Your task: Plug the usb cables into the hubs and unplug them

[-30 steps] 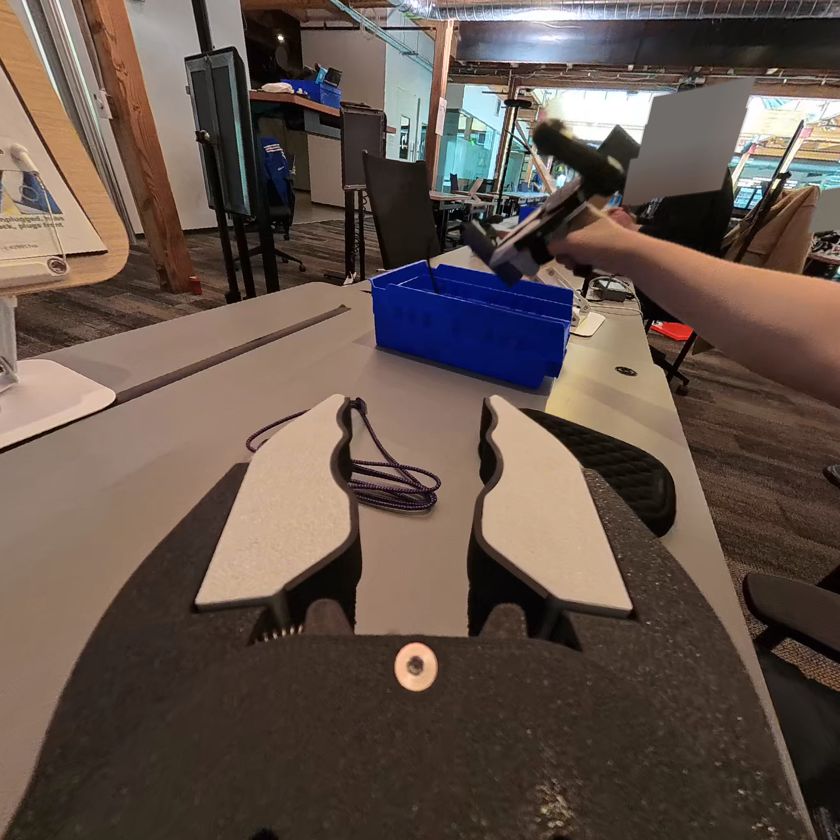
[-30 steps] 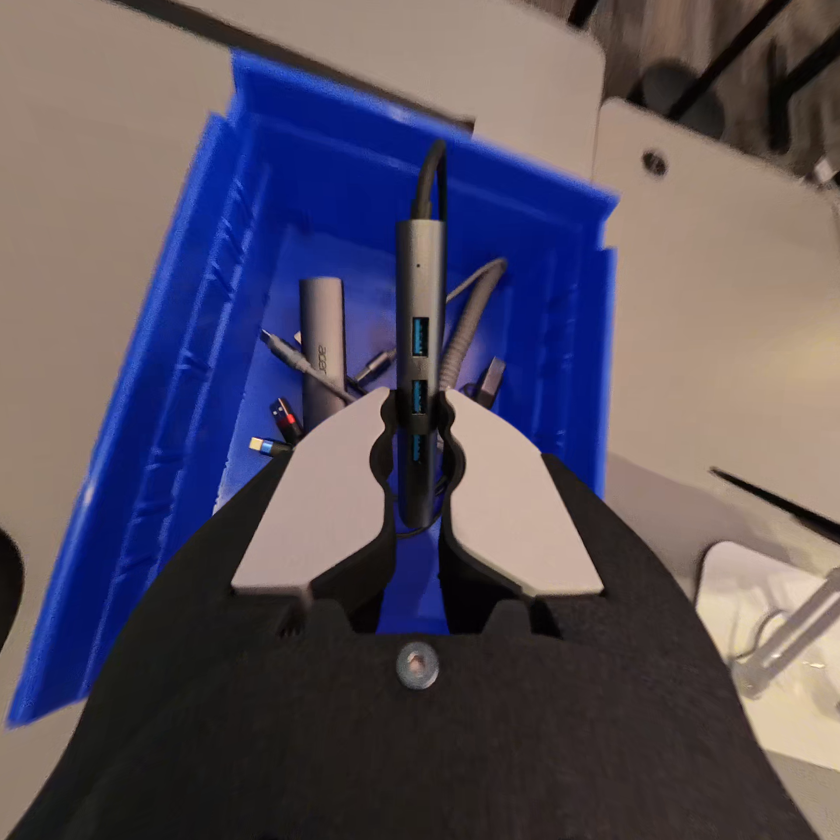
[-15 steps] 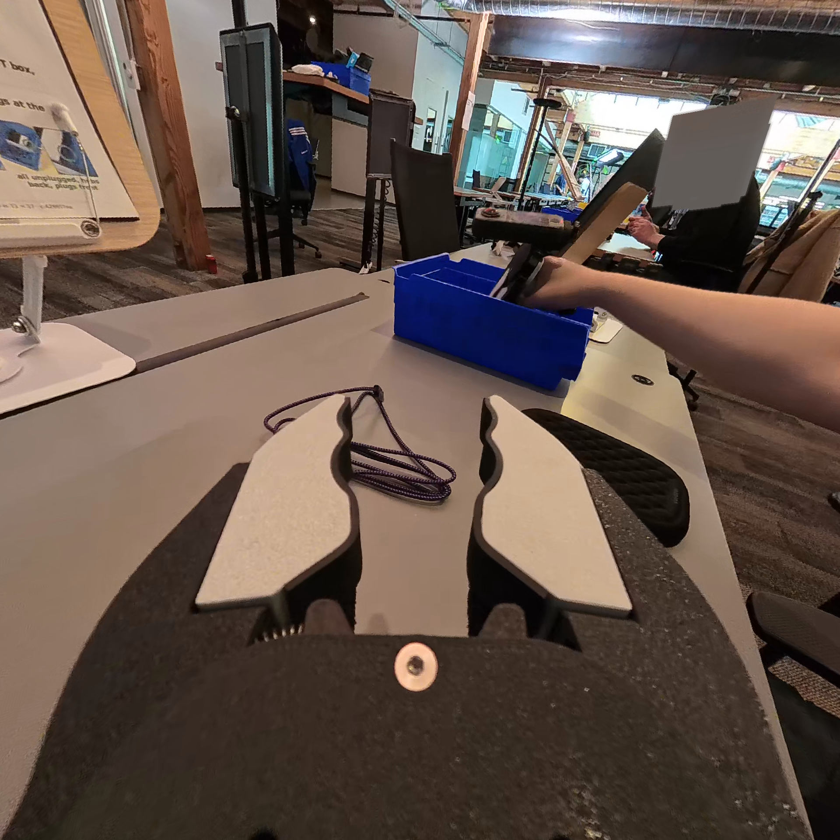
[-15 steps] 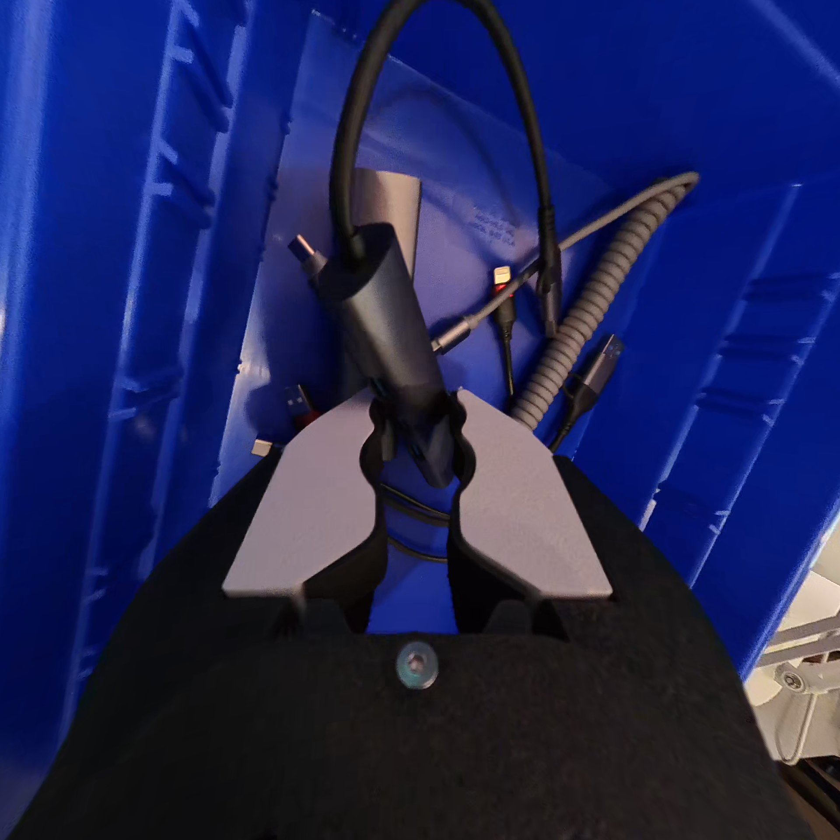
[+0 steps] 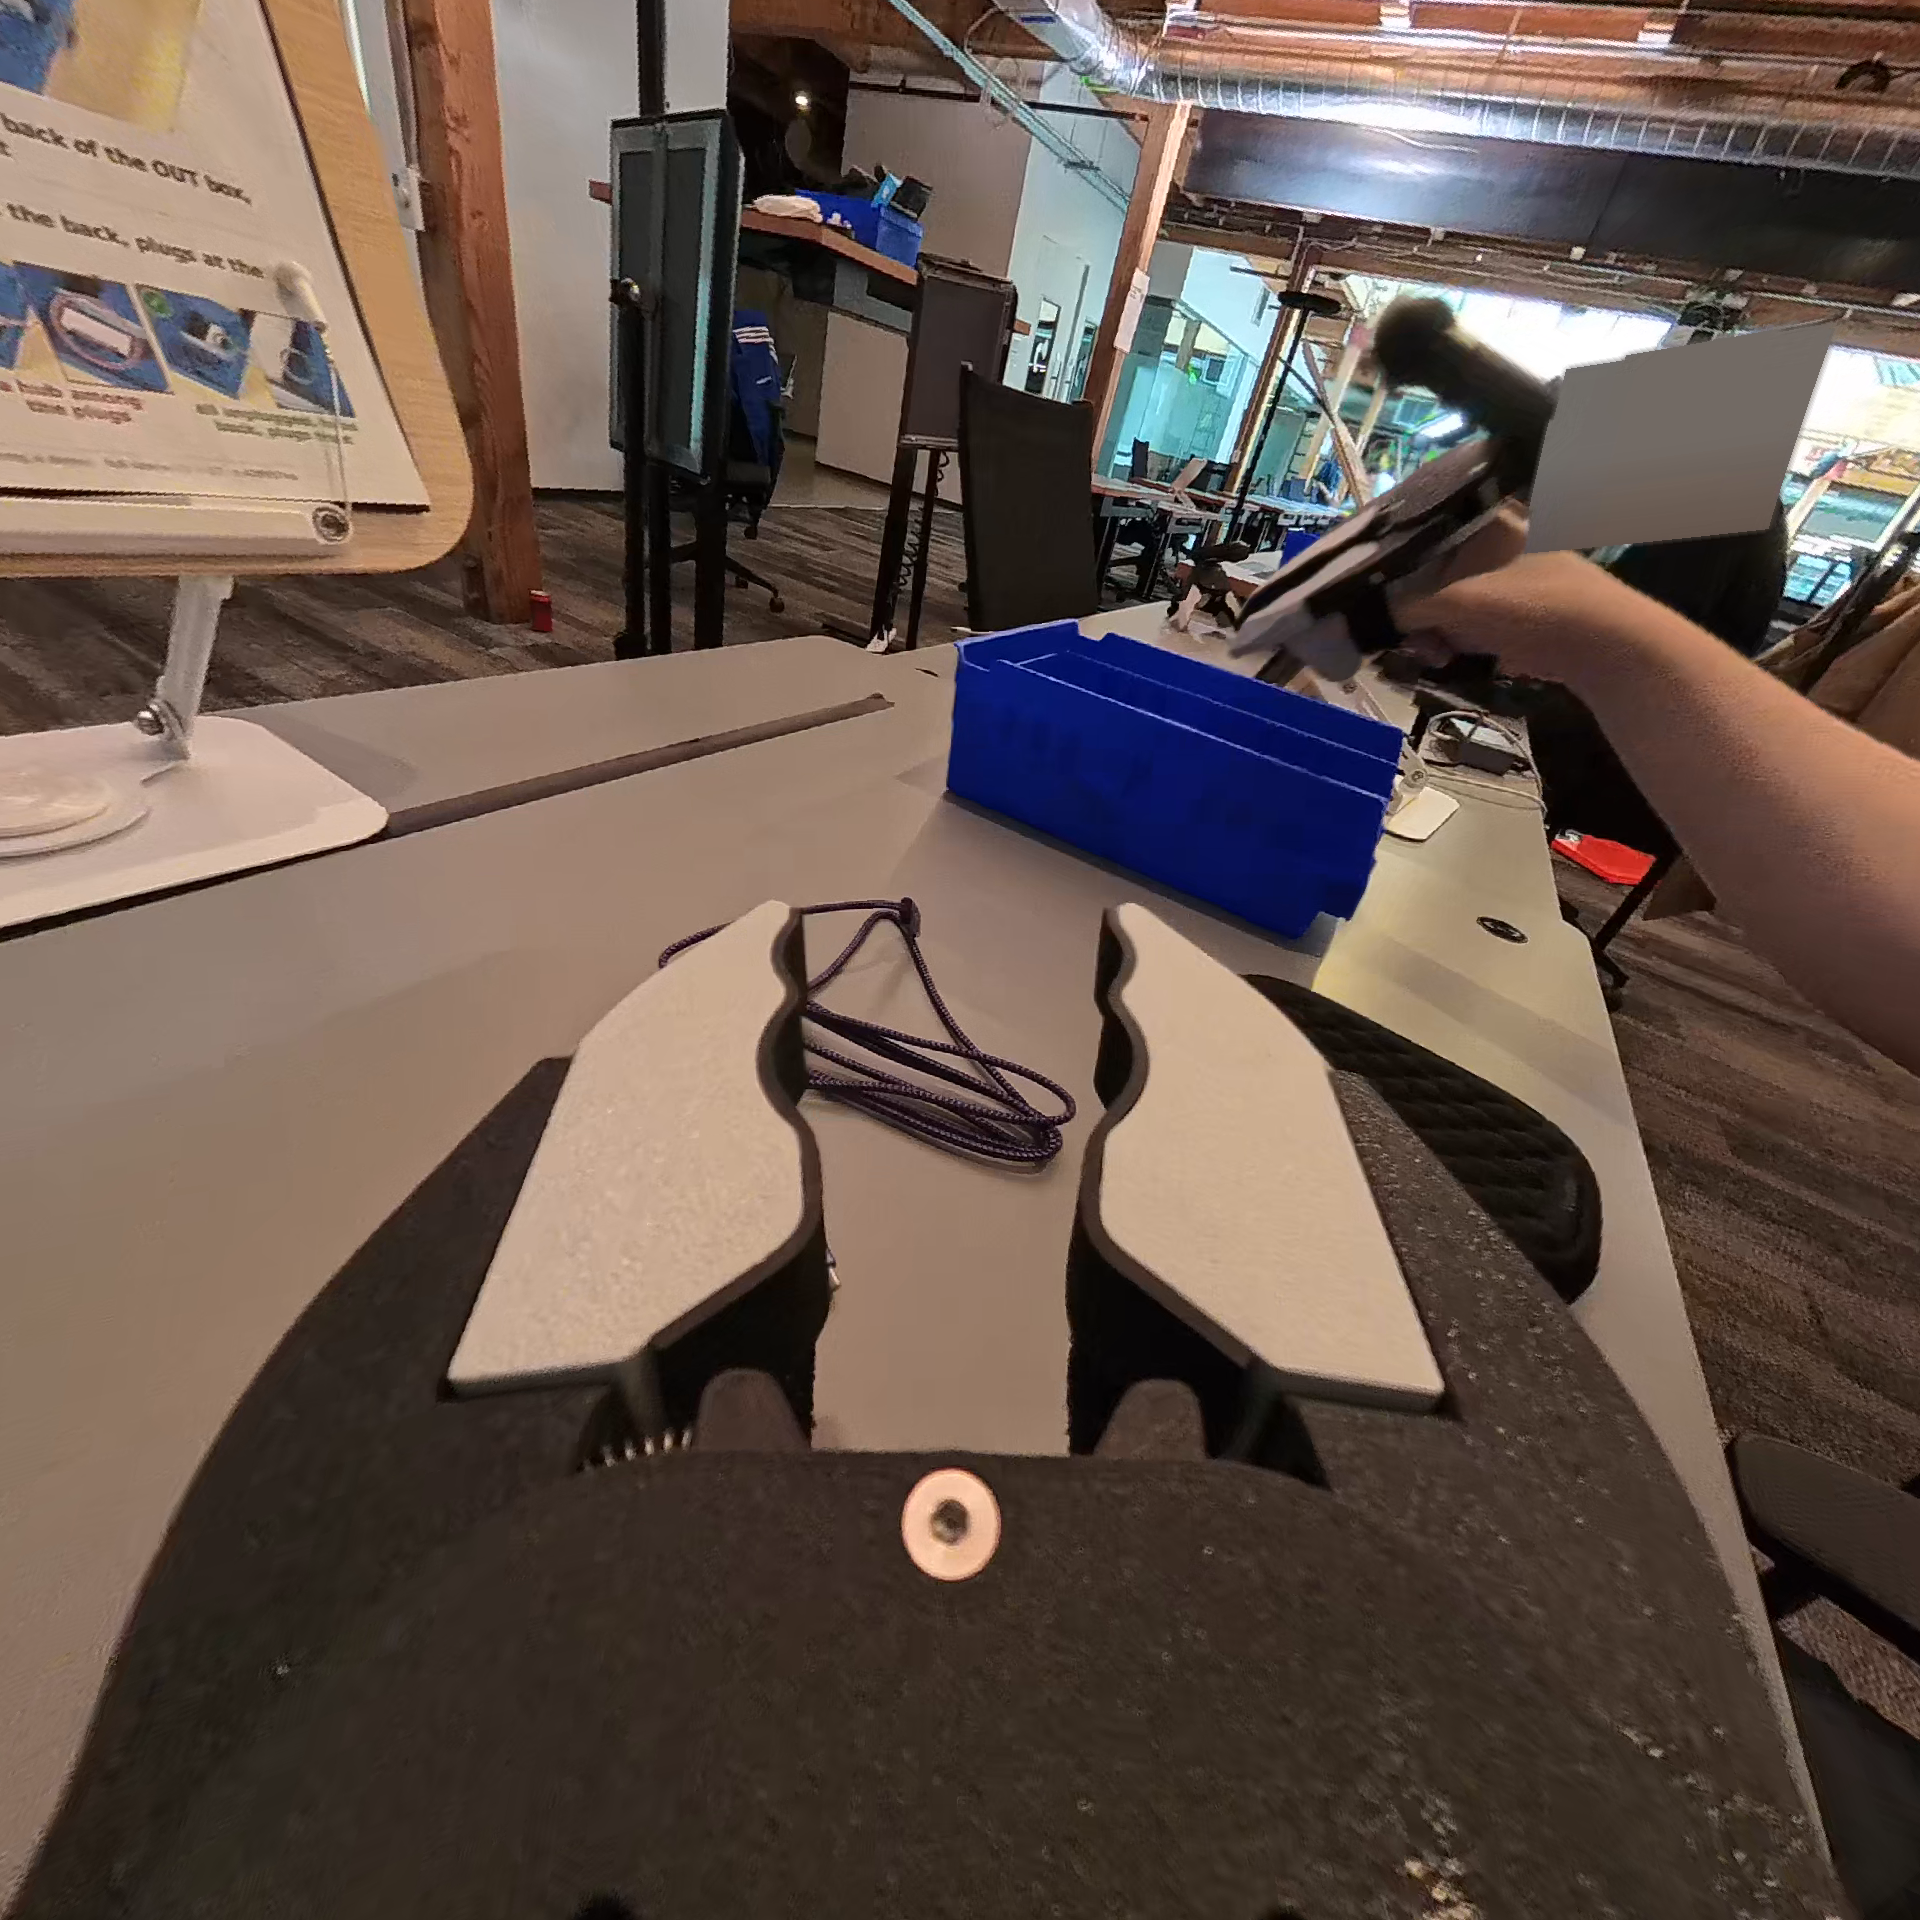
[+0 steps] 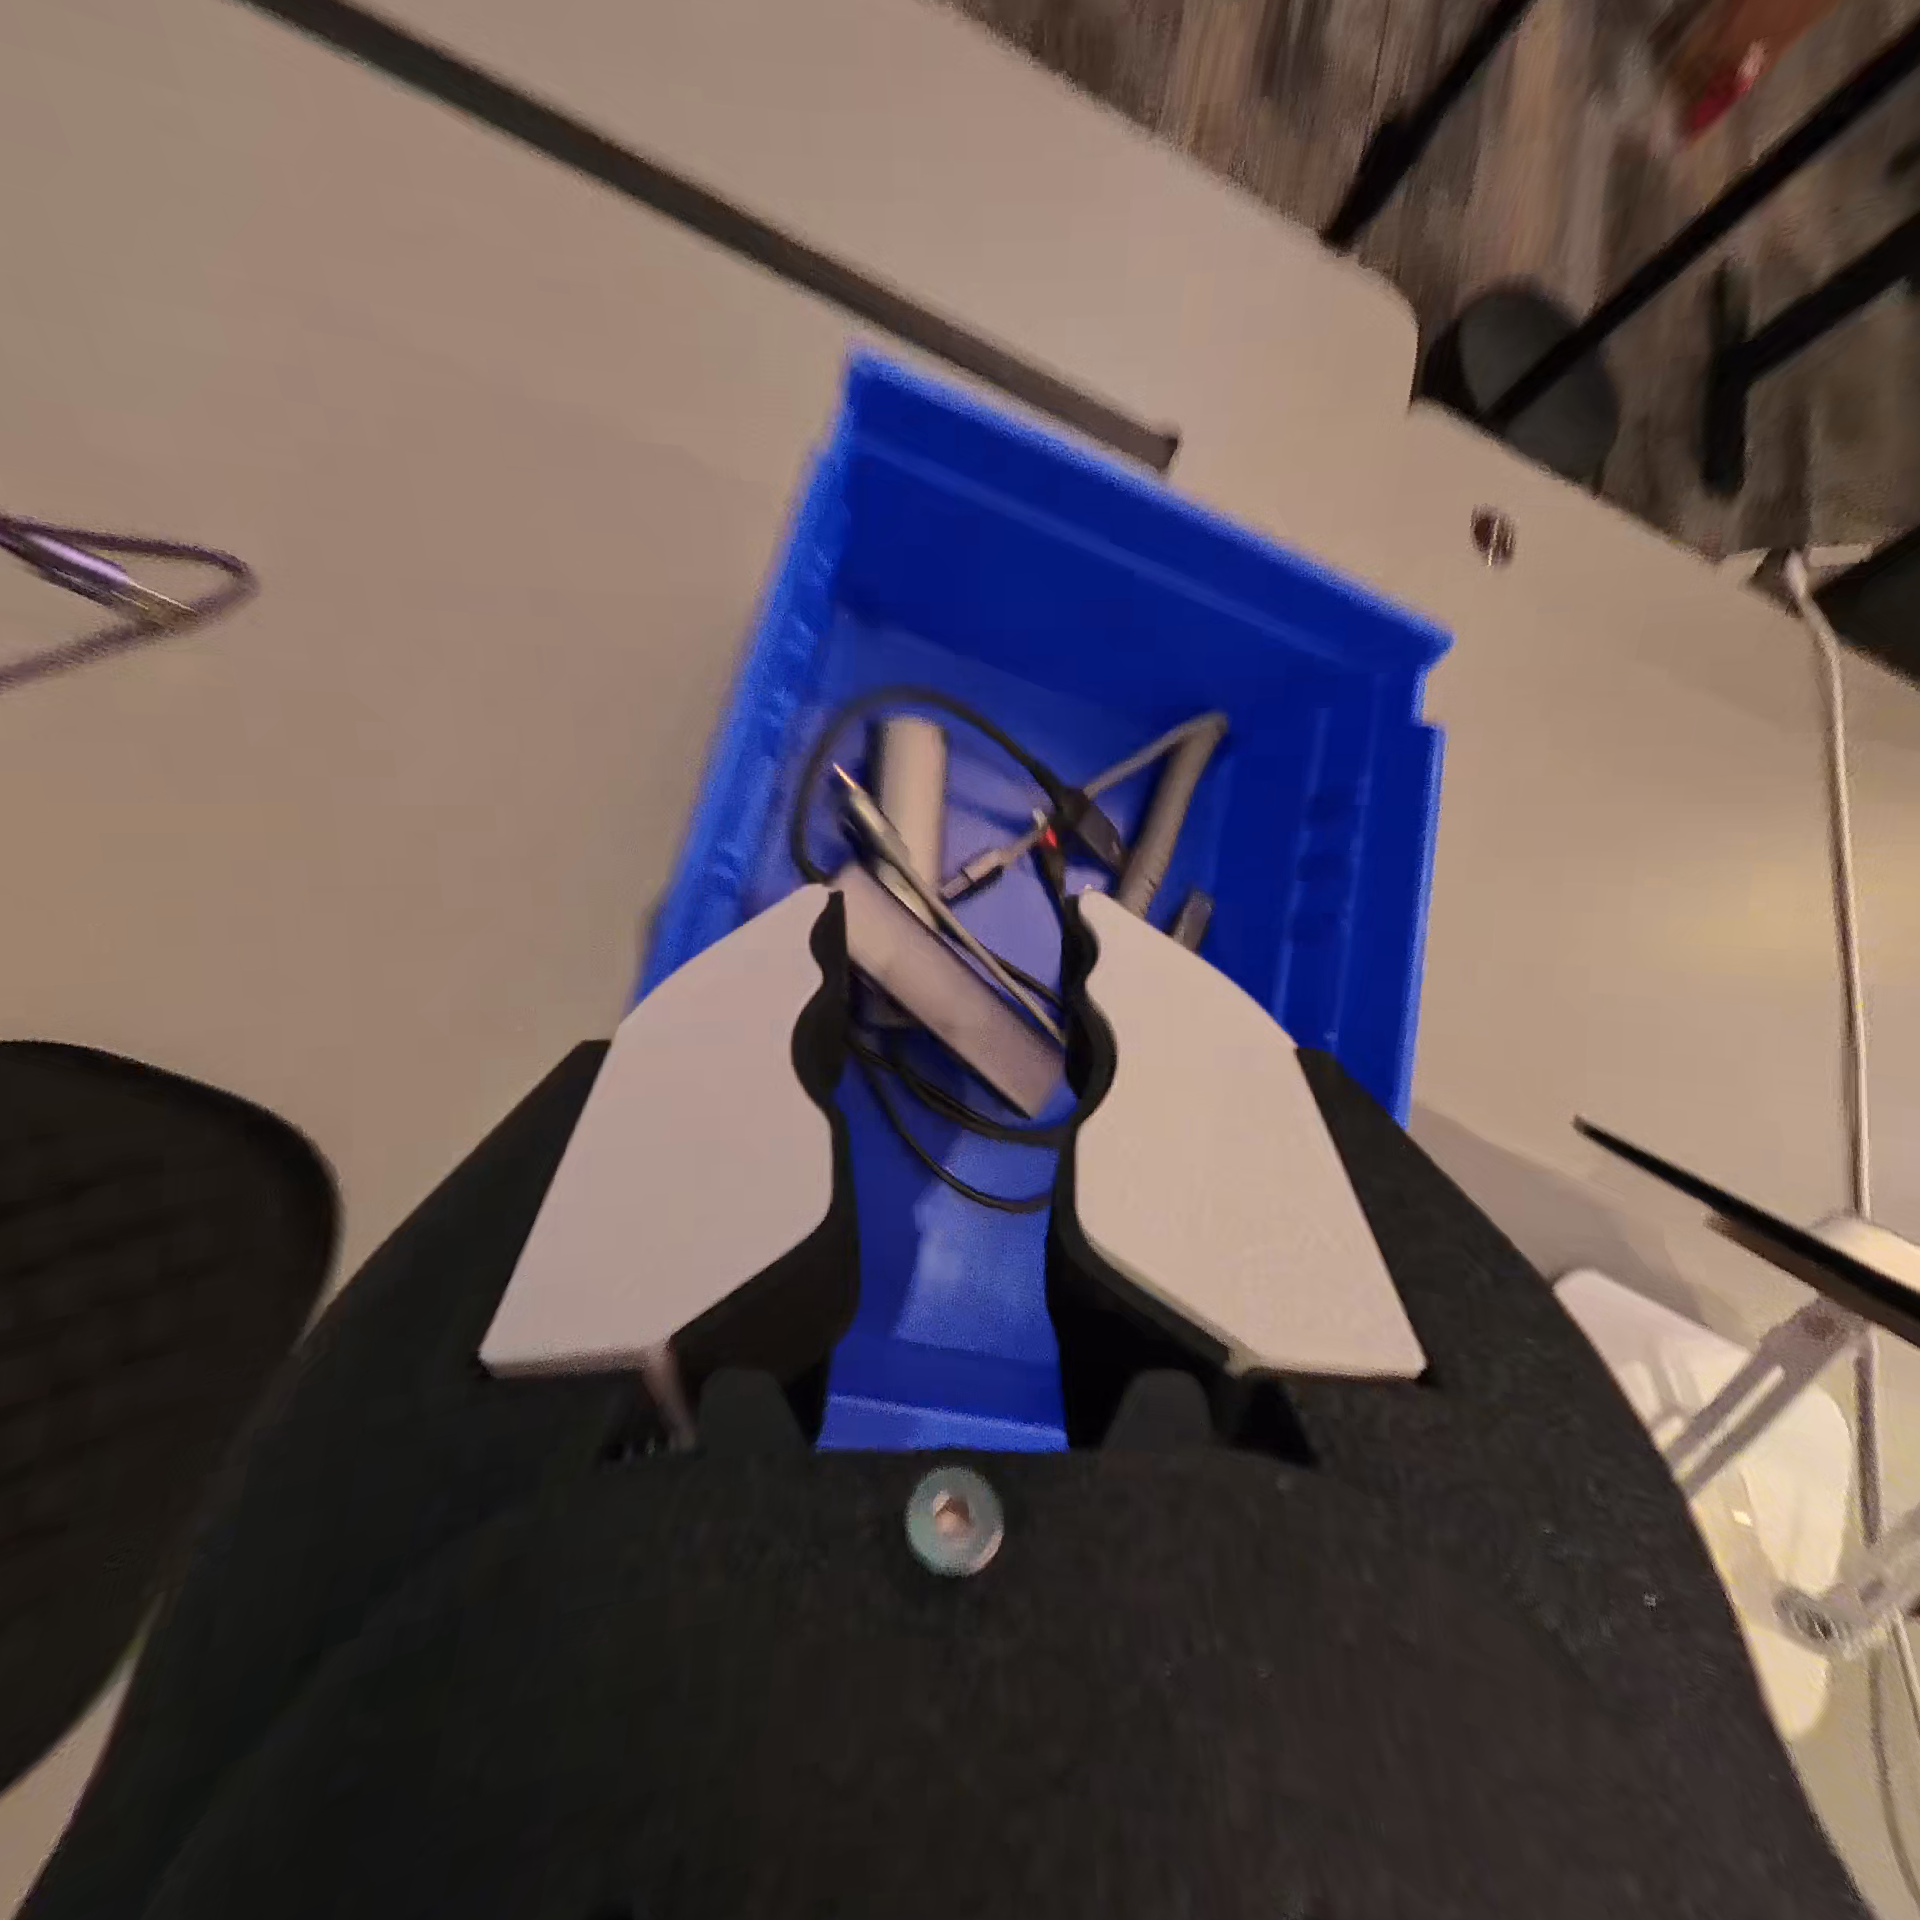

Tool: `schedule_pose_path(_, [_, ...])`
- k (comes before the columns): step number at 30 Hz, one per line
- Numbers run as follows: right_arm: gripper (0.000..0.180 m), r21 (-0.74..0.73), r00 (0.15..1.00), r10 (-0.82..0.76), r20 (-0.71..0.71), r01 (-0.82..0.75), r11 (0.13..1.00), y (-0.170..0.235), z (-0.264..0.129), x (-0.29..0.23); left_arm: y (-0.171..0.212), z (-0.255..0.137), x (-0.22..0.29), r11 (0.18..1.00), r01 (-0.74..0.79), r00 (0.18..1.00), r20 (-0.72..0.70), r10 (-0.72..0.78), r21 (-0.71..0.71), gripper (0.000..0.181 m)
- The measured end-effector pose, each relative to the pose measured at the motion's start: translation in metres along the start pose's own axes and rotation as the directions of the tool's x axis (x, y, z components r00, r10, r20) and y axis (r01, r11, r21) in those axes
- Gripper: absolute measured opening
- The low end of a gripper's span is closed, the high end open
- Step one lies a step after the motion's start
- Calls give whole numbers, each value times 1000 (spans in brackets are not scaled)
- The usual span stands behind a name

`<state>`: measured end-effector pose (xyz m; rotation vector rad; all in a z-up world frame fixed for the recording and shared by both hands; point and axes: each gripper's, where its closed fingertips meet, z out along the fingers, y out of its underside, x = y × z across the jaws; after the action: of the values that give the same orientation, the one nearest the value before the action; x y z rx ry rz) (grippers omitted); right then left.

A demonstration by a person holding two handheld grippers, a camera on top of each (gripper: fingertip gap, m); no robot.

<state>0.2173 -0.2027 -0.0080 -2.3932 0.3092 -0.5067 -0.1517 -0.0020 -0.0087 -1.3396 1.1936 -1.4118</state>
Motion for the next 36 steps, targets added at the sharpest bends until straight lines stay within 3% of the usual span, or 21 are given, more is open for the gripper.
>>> schedule_pose_path(4, [38, 155, 982, -12, 186, -18, 988, -42, -28, -75, 0, -2, -9, 1000, 30, 999, 30, -30, 7, 53])
schedule_pose_path(9, [40, 177, 857, -10, 516, -95, 980, -62, -16, -208, -1, -5, -14, 999, 42, 998, 49, -43, 19, 52])
schedule_pose_path(15, [45, 89, 861, -76, 502, 36, 995, -49, 49, -310, 1, -5, -17, 998, 59, 997, 54, -59, 14, 51])
schedule_pose_path(24, [51, -37, 928, -89, 363, 110, 993, -35, 102, -339, 0, -6, -15, 998, 64, 997, 45, -65, 18, 51])
schedule_pose_path(36, [42, -68, 920, -38, 389, 69, 995, -29, 112, -342, -3, -7, -15, 997, 72, 996, 42, -74, 30, 50])
